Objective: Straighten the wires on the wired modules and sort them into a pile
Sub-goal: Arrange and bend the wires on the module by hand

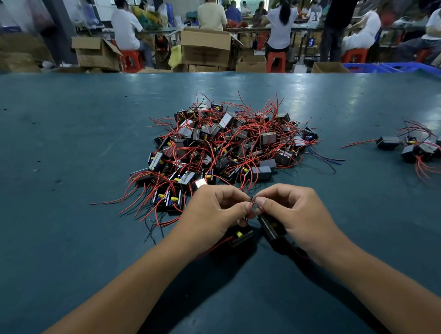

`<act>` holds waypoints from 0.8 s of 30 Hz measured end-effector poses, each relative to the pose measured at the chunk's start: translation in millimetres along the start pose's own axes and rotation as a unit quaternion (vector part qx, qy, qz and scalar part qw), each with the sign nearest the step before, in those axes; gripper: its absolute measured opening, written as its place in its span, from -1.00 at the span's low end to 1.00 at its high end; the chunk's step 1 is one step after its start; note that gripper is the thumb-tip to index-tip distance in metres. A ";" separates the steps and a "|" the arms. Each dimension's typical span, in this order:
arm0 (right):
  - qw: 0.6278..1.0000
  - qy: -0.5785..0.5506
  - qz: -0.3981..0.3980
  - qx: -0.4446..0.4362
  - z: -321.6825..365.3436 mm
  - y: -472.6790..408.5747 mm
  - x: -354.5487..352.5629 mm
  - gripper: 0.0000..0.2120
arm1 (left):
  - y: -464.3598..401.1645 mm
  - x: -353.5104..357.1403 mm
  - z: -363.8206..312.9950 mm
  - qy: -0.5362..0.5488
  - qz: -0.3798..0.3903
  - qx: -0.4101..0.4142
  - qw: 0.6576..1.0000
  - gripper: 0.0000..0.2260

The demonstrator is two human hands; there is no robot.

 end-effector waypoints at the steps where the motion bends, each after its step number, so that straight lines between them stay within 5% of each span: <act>1: 1.000 0.001 -0.002 -0.001 -0.1 0.1 -0.1 -0.93 | 0.2 0.1 -0.1 0.002 0.001 -0.003 1.000 -0.95; 24: 0.999 0.018 0.006 -0.034 1.9 1.3 3.6 -0.92 | 1.5 -1.4 -3.9 -0.066 -0.006 0.040 0.997 -0.89</act>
Point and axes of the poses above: each hand's wrist, its own y-axis away from the middle knuckle, its own x-axis out of the palm, z = x × y, the point moved 1 cm from there along -y, towards the middle knuckle, and after that the axes turned 15 degrees about -x, right-handed, at the moved point
